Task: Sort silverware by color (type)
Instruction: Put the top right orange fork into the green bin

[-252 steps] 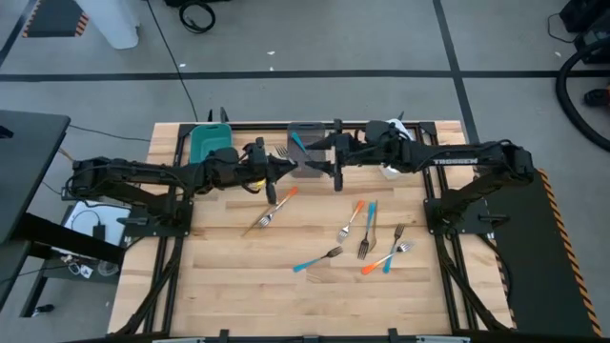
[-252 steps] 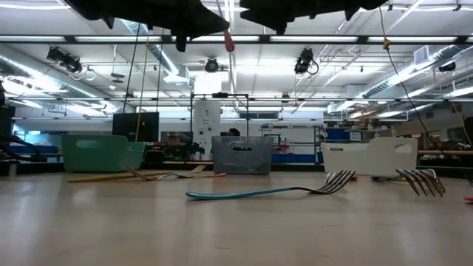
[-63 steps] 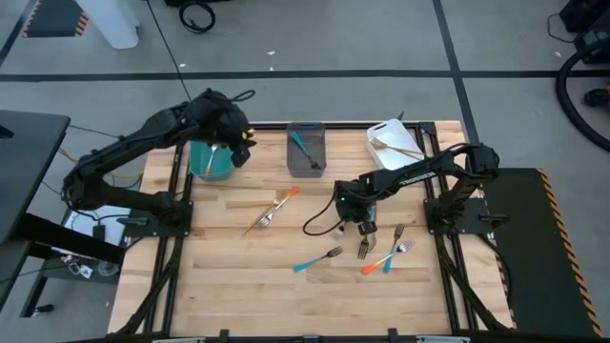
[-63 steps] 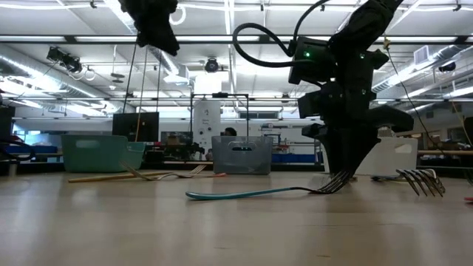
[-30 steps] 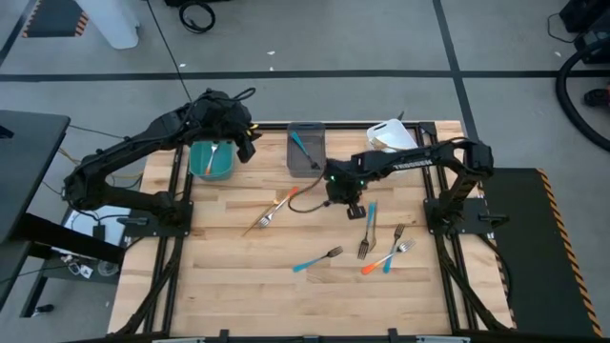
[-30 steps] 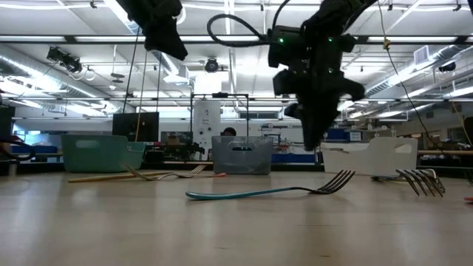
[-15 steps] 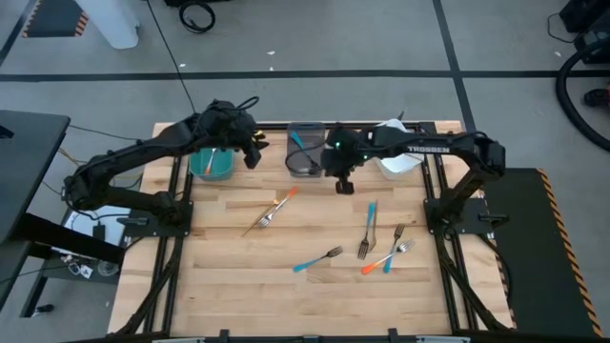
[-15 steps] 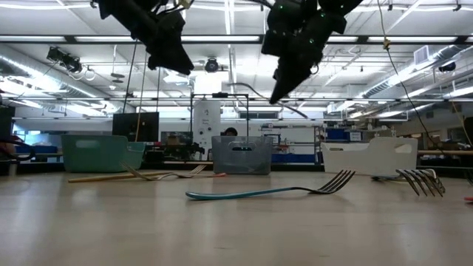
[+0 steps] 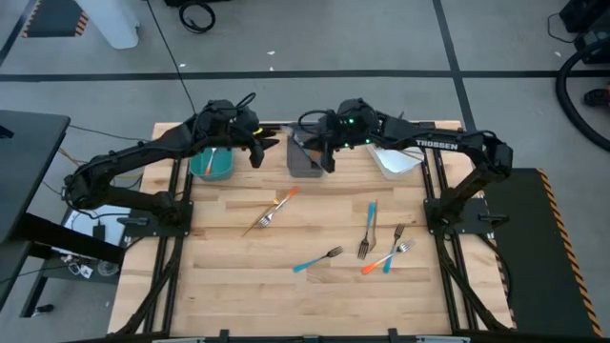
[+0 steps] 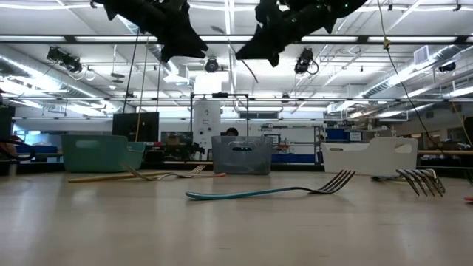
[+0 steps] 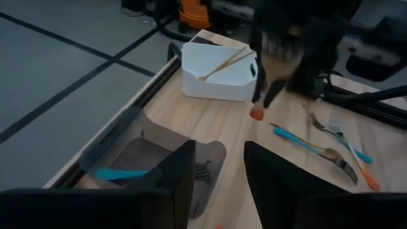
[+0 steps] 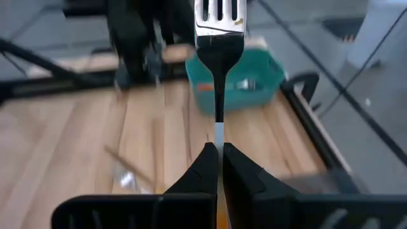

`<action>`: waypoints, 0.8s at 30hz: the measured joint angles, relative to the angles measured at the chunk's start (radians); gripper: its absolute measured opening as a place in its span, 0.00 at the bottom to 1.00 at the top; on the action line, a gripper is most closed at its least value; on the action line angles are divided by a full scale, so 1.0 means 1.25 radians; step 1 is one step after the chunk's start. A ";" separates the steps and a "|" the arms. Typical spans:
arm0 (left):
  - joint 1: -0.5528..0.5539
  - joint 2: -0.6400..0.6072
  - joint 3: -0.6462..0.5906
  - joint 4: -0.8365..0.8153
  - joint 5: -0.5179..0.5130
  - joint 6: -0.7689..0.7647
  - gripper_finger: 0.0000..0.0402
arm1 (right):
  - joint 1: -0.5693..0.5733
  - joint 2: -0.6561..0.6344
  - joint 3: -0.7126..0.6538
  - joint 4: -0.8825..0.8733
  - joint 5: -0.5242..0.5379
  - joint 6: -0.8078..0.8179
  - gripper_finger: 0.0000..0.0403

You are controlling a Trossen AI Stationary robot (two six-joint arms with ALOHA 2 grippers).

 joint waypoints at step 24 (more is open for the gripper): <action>-0.043 0.082 0.001 0.248 0.022 -0.037 0.35 | -0.016 0.000 0.000 0.348 0.064 0.102 0.03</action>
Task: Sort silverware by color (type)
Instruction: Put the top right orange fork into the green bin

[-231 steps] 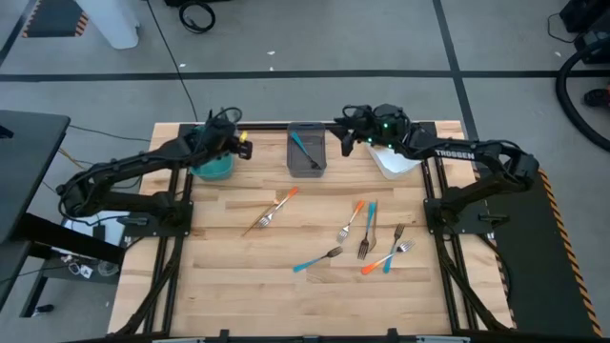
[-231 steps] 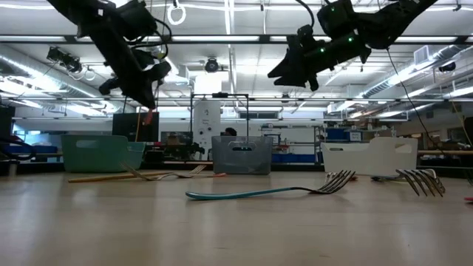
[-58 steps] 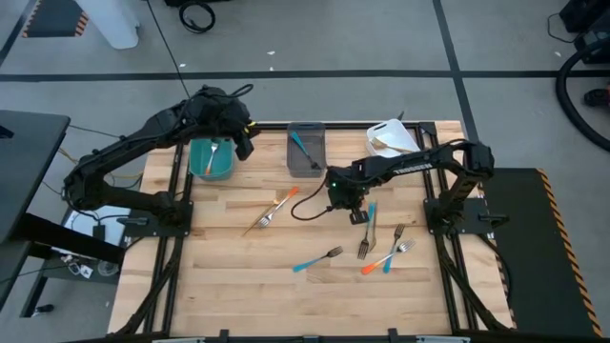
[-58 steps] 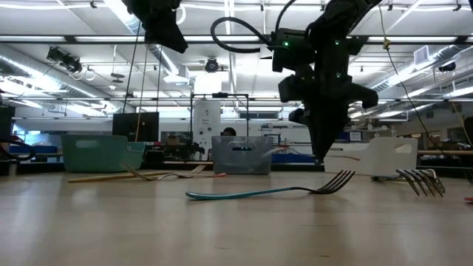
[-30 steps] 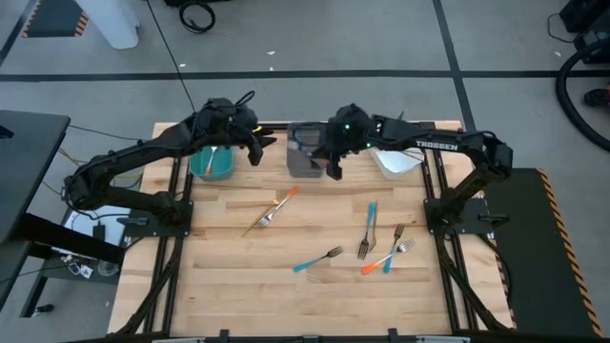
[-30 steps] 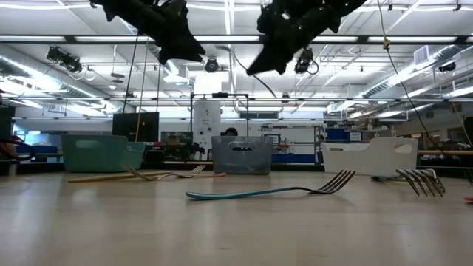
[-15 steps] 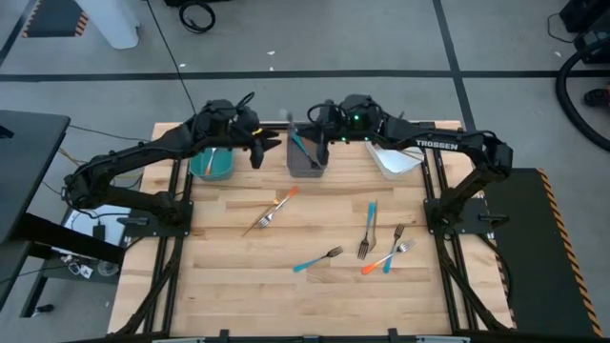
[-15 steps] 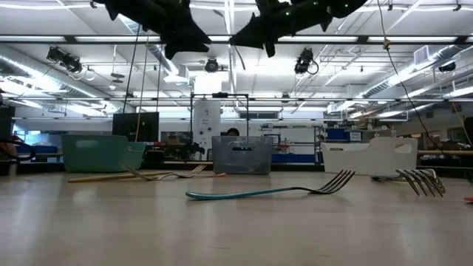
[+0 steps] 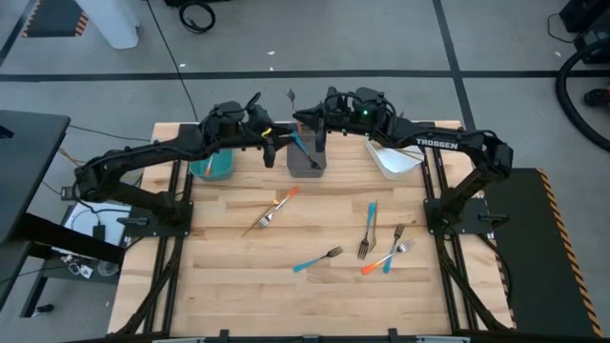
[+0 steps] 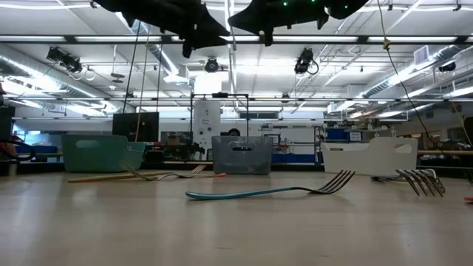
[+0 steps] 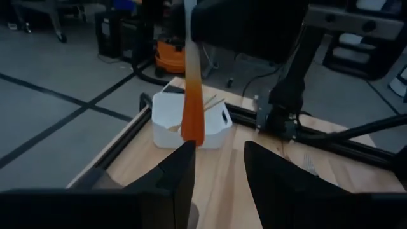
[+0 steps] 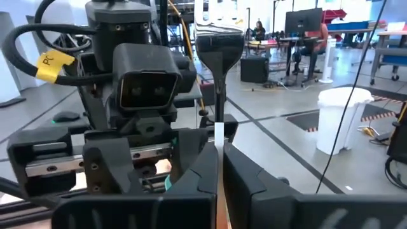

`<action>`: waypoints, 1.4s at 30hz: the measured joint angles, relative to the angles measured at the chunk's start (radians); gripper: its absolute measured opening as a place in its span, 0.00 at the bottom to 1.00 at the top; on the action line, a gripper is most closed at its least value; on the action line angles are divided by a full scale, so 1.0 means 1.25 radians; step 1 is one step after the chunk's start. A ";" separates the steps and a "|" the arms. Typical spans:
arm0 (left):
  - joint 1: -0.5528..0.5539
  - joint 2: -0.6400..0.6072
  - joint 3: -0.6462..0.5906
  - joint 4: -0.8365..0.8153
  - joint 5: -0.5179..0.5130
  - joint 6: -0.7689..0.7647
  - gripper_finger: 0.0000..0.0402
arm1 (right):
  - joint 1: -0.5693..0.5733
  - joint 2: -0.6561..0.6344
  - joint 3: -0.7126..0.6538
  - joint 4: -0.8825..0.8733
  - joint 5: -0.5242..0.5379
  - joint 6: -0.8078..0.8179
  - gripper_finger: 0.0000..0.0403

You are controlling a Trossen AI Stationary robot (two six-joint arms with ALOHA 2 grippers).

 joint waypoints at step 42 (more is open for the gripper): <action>-0.032 0.049 0.001 0.187 -0.110 0.008 0.35 | 0.034 0.000 0.000 0.033 0.026 -0.003 0.03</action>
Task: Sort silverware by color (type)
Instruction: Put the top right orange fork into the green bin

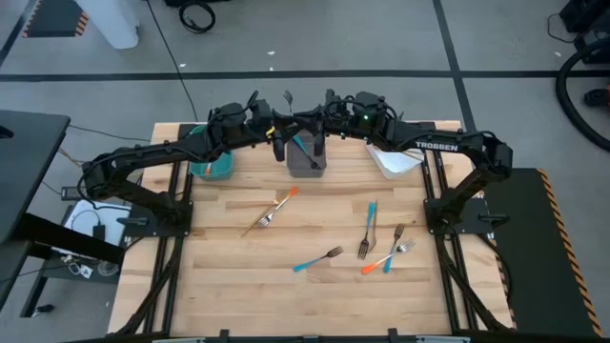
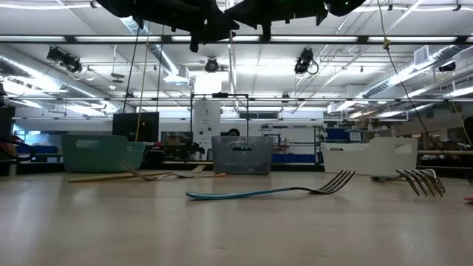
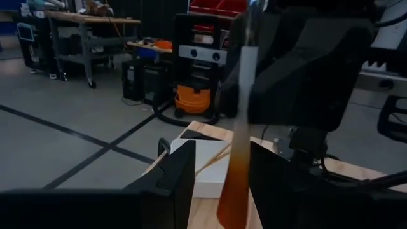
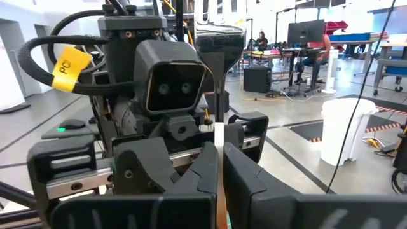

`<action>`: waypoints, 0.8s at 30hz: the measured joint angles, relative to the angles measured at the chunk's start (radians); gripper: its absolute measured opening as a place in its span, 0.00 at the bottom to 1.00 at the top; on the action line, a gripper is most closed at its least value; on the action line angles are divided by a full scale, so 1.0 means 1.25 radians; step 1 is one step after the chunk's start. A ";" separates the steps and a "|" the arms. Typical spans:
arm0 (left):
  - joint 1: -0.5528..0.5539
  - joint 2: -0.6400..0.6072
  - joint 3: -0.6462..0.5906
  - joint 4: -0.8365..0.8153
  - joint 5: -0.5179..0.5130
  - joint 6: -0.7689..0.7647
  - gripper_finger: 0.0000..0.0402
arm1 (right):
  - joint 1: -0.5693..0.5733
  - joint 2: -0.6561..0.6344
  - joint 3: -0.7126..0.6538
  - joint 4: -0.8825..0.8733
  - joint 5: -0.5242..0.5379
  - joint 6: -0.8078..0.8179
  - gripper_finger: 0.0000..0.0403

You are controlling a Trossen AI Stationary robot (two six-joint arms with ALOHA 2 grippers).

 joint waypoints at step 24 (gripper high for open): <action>0.000 0.000 0.000 -0.004 -0.015 -0.022 0.20 | 0.011 0.000 0.000 -0.005 0.039 0.000 0.08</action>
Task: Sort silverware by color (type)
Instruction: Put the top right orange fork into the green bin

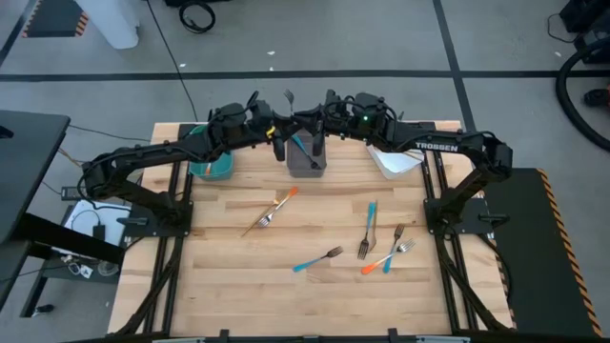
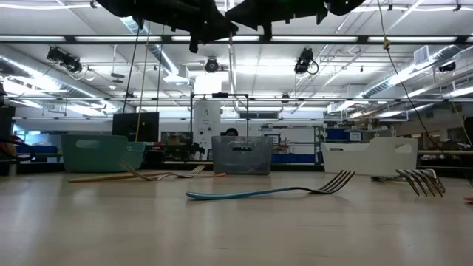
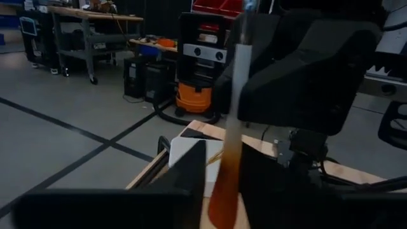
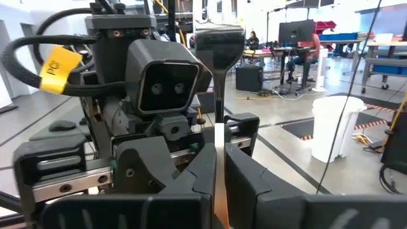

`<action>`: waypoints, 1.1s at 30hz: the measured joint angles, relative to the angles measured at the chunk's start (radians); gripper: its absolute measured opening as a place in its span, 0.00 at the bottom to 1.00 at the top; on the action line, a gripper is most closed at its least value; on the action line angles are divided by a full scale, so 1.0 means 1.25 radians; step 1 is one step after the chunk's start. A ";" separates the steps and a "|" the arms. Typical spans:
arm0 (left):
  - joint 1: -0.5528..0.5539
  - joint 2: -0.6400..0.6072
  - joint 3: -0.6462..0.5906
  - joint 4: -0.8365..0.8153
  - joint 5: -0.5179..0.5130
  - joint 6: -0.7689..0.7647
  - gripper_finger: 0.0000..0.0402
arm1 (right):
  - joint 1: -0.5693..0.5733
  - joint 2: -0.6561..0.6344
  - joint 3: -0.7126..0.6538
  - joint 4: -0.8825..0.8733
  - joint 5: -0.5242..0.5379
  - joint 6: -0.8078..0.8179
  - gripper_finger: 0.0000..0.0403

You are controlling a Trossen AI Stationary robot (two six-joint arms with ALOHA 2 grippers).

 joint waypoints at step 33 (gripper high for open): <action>0.150 -0.148 -0.001 -0.437 0.001 0.037 0.03 | -0.022 -0.009 0.000 -0.140 0.045 0.022 0.51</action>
